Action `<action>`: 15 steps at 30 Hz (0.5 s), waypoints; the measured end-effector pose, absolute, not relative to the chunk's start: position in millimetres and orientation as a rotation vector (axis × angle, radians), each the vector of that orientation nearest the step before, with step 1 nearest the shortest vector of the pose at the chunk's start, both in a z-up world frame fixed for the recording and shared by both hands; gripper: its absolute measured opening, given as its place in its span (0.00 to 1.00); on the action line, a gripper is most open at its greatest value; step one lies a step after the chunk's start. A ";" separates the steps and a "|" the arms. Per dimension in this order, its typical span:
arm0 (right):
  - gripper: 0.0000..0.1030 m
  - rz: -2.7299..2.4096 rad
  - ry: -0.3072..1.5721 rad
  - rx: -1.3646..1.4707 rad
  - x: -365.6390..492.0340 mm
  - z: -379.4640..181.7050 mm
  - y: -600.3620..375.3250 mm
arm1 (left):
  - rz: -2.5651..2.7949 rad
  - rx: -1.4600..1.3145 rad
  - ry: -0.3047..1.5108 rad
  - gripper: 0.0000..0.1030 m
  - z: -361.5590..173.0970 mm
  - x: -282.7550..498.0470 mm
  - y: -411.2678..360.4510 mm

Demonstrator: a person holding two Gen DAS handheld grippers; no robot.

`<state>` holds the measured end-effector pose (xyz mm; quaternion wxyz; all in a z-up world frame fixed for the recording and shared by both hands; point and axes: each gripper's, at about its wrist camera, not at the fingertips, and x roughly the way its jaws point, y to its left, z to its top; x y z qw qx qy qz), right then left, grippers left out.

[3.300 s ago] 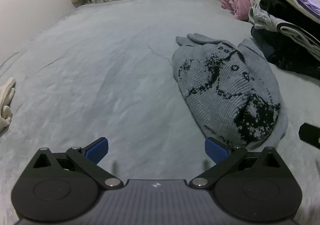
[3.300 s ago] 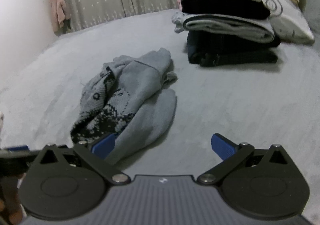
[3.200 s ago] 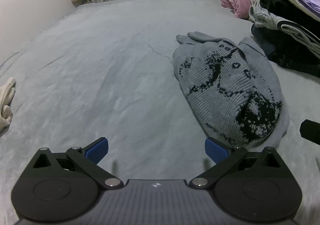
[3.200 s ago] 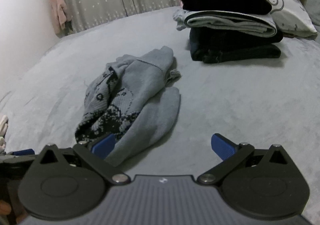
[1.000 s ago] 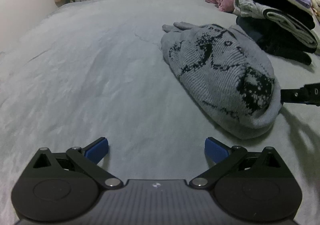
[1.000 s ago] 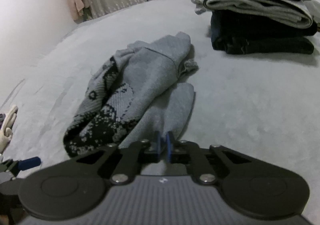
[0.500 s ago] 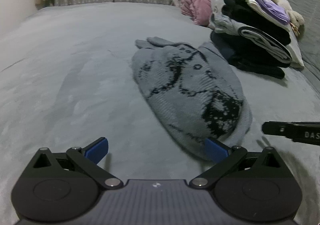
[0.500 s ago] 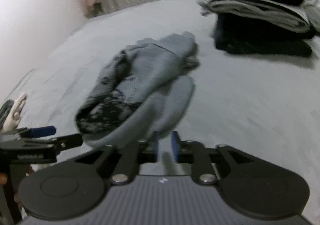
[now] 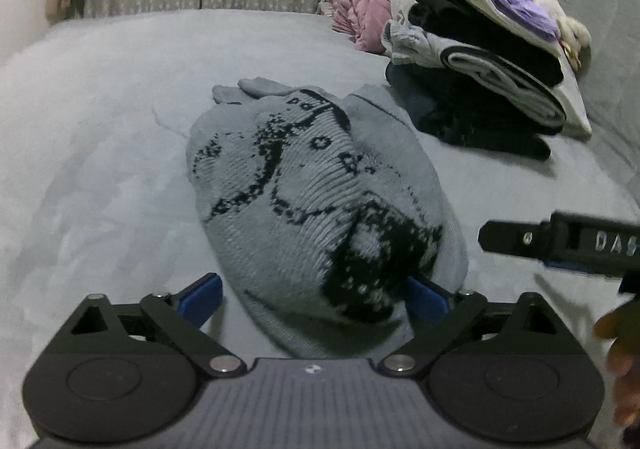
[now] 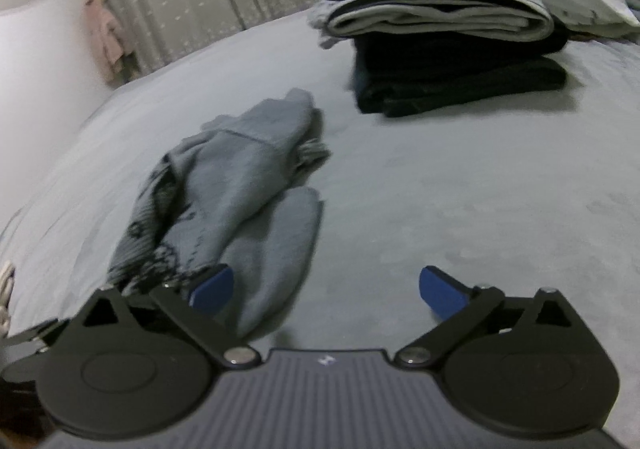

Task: Fold clothes
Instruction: 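Grasp the sweater hem with the left gripper while the right gripper grasps a sleeve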

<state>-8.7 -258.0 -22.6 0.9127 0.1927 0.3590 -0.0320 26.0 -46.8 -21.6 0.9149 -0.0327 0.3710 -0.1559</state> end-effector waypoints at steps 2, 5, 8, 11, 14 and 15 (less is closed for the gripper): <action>0.99 -0.081 0.748 0.411 -5.0 -29.0 -261.7 | -0.306 -0.101 0.757 0.63 -21.7 27.2 -44.1; 1.00 -0.089 0.755 0.413 -0.8 -35.5 -263.3 | -0.301 -0.160 0.731 0.33 -17.7 26.7 -38.2; 1.00 -0.083 0.747 0.397 0.6 -36.0 -260.3 | -0.276 -0.152 0.706 0.21 -11.2 24.7 -35.7; 1.00 -0.067 0.737 0.382 3.4 -37.1 -256.3 | -0.275 -0.155 0.701 0.19 -5.1 24.5 -31.3; 1.00 -0.054 0.729 0.369 6.5 -38.3 -253.2 | -0.281 -0.151 0.708 0.19 -3.9 25.4 -27.2; 1.00 -0.051 0.727 0.369 7.5 -38.5 -252.8 | -0.282 -0.150 0.710 0.19 -4.2 25.5 -26.2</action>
